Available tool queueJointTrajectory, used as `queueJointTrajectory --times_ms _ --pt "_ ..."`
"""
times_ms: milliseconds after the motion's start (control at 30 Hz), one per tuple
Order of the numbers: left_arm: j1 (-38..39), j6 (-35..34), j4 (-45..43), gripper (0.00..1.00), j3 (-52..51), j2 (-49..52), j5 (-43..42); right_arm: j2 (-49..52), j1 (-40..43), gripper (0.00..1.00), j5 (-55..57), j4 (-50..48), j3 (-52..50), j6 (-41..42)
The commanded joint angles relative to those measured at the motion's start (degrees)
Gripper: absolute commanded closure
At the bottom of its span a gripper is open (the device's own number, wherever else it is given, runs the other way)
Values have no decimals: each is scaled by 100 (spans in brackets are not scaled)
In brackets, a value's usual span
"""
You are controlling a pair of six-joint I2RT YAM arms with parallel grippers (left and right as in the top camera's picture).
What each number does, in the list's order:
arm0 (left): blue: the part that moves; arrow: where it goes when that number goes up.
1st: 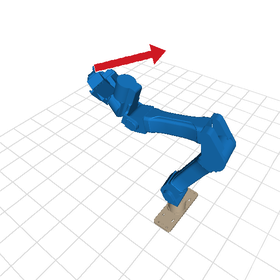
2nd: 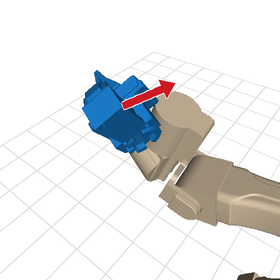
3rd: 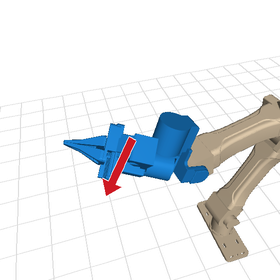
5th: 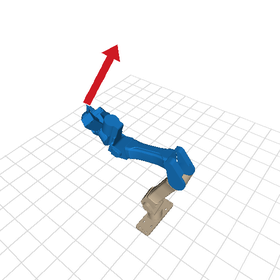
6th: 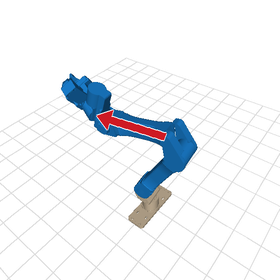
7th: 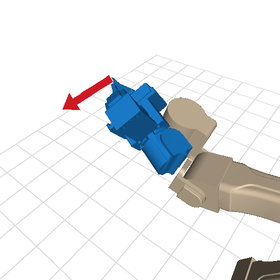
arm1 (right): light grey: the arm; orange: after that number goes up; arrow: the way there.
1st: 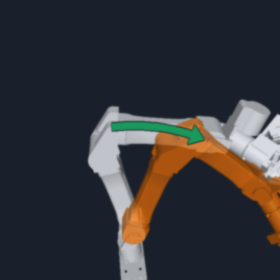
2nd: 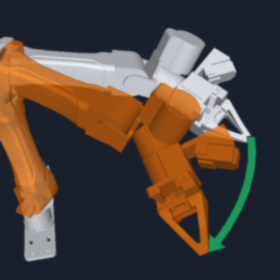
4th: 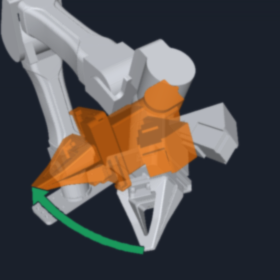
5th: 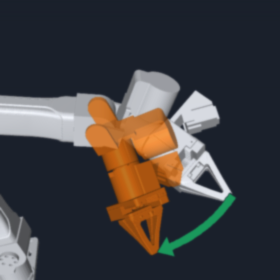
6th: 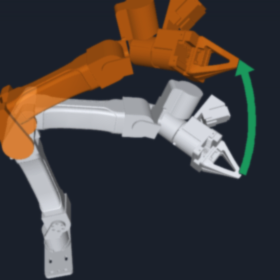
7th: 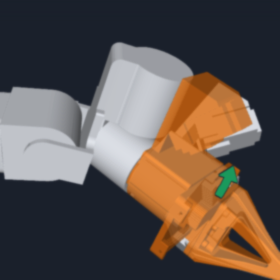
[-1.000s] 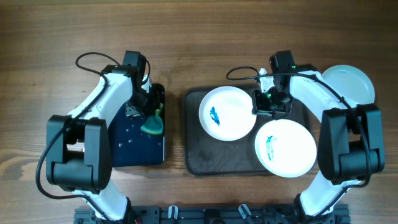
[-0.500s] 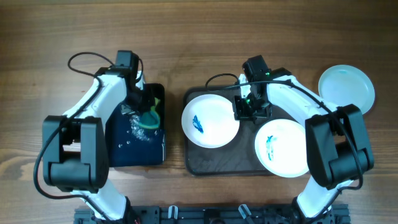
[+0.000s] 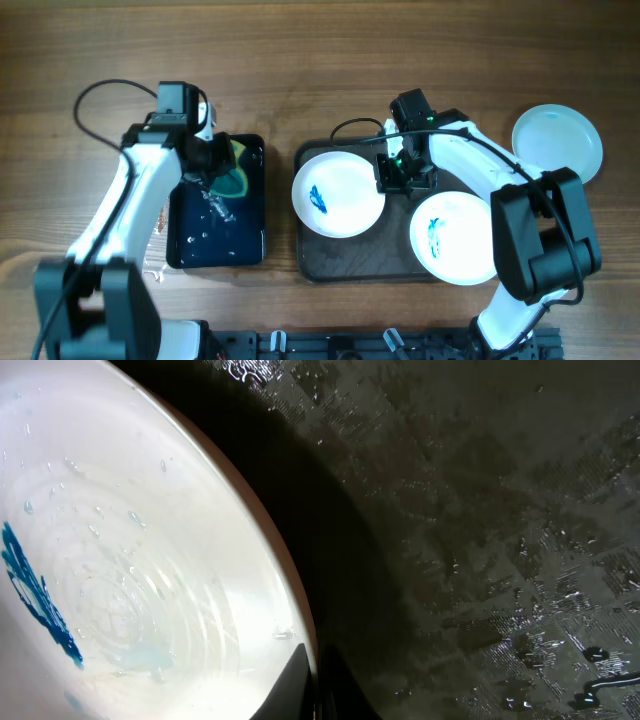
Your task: Clean dirty plates on tray and stack at the side
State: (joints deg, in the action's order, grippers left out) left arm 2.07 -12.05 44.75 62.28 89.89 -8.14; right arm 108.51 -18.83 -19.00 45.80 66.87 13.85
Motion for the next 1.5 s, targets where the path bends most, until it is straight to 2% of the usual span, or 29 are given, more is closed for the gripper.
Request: queueJointTrajectory --times_ms 0,67,133,200,433,667,1100,1133,1200,1233,1333,1400,1467 --pt "-42 -28 138 96 -2 -586 927 -168 -24 95 31 -11 28 -39" --pt "13 -385 308 96 -2 -807 1963 -168 -24 95 31 -11 28 -39" --pt "92 -479 487 96 -2 -824 2549 -168 -24 96 31 -13 28 -37" --pt "212 -892 634 96 -2 -822 3281 -168 -24 96 31 -17 28 -42" --pt "994 -1095 640 96 -2 -817 4332 -168 -24 96 31 -33 28 -42" --pt "1193 -1117 645 96 -2 -817 4664 -168 -24 96 31 -37 28 -85" --pt "1193 -1174 651 96 -2 -813 4658 -168 -24 96 31 -42 28 -103" --pt "1191 -1220 634 96 -2 -813 4350 -168 -24 95 31 -46 28 -103" --pt "1180 -1025 540 96 -4 -793 2763 -168 -22 96 31 -59 28 -103" --pt "1180 -1023 522 96 -4 -778 2402 -168 -22 96 31 -61 28 -103" --pt "1180 -590 387 96 -4 -660 149 -168 -22 95 101 -74 28 -76" --pt "1180 -592 321 96 -4 -662 -472 -168 -22 96 964 -70 28 553" --pt "1182 -586 234 96 -4 -662 -1115 -168 -22 96 1386 -98 28 586"
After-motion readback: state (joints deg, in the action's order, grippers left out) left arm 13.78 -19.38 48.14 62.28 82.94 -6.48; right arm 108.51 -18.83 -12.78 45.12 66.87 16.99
